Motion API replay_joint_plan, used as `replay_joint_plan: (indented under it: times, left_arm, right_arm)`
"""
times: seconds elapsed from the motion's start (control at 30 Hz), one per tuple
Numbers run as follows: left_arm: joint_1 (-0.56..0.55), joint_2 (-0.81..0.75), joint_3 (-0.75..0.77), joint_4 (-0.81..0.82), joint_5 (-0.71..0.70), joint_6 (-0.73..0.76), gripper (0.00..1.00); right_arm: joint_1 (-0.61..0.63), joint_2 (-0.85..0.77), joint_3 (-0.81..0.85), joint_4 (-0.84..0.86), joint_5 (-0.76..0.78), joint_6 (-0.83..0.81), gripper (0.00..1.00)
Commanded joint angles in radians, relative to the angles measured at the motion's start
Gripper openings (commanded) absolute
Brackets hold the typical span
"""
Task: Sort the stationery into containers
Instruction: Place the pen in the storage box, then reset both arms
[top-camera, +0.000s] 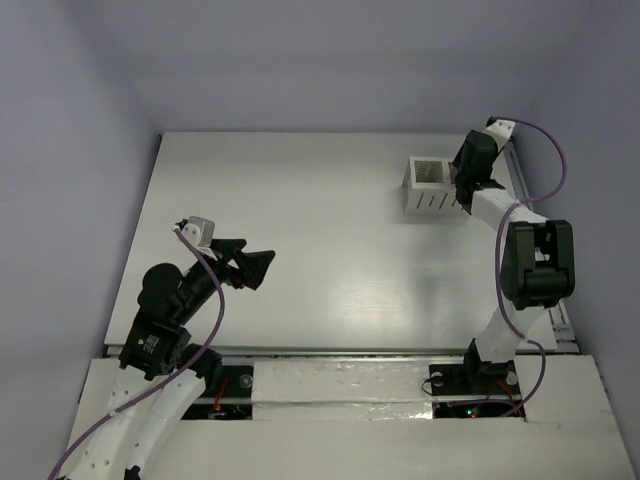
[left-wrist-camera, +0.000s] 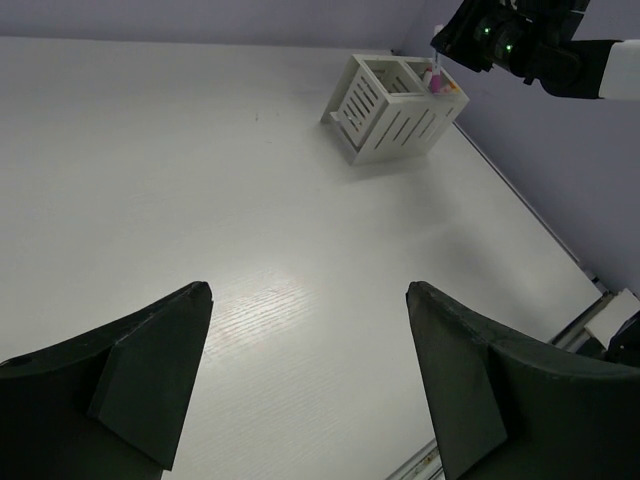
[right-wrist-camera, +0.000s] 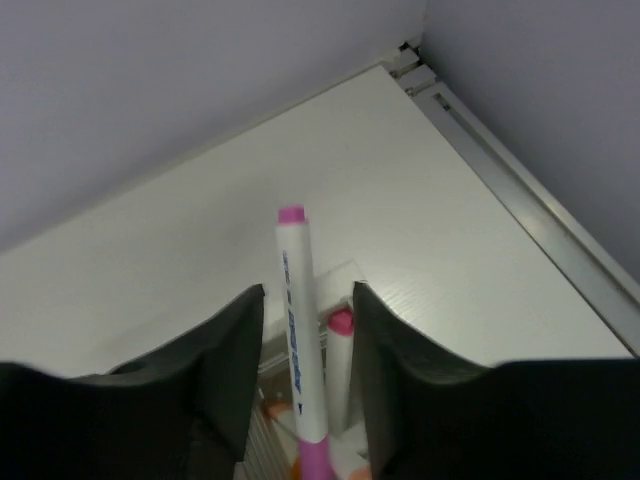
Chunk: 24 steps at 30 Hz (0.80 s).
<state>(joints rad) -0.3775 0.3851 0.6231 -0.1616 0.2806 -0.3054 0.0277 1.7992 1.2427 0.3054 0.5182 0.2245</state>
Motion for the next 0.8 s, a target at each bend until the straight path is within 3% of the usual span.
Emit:
replay_joint_plan:
  times: [0.0,0.07,0.17,0.37,0.47,0.5,0.67,0.73,0.77]
  left_arm:
    - [0.006,0.008,0.03,0.045,0.012,0.003,0.78]
    - [0.006,0.006,0.03,0.045,0.012,0.003,0.81]
    - [0.006,0.003,0.03,0.045,0.011,0.003,0.85]
    - [0.006,0.0,0.04,0.045,0.008,0.003,0.92]
    - [0.006,0.003,0.047,0.048,0.008,0.006,0.93]
    - [0.006,0.005,0.053,0.051,0.008,0.008,0.94]
    - [0.006,0.006,0.061,0.092,-0.011,0.002,0.98]
    - [0.006,0.012,0.07,0.089,-0.032,0.0,0.98]
    - [0.006,0.012,0.075,0.091,-0.035,-0.009,0.98]
  right_arm:
    - [0.005,-0.06,-0.055,0.081,-0.015,0.03,0.49]
    - [0.005,-0.103,-0.065,0.071,-0.041,0.058,0.61]
    - [0.024,-0.164,-0.088,0.066,-0.053,0.065,0.71]
    - [0.069,-0.3,-0.136,0.023,-0.092,0.122,0.71]
    - [0.101,-0.42,-0.178,-0.003,-0.2,0.186,0.3]
    - [0.101,-0.489,-0.207,-0.032,-0.243,0.209,0.04]
    - [0.124,-0.753,-0.348,-0.011,-0.556,0.357,0.0]
    - [0.124,-0.892,-0.382,-0.031,-0.595,0.383,0.0]
    - [0.124,-0.938,-0.384,-0.046,-0.612,0.391,0.07]
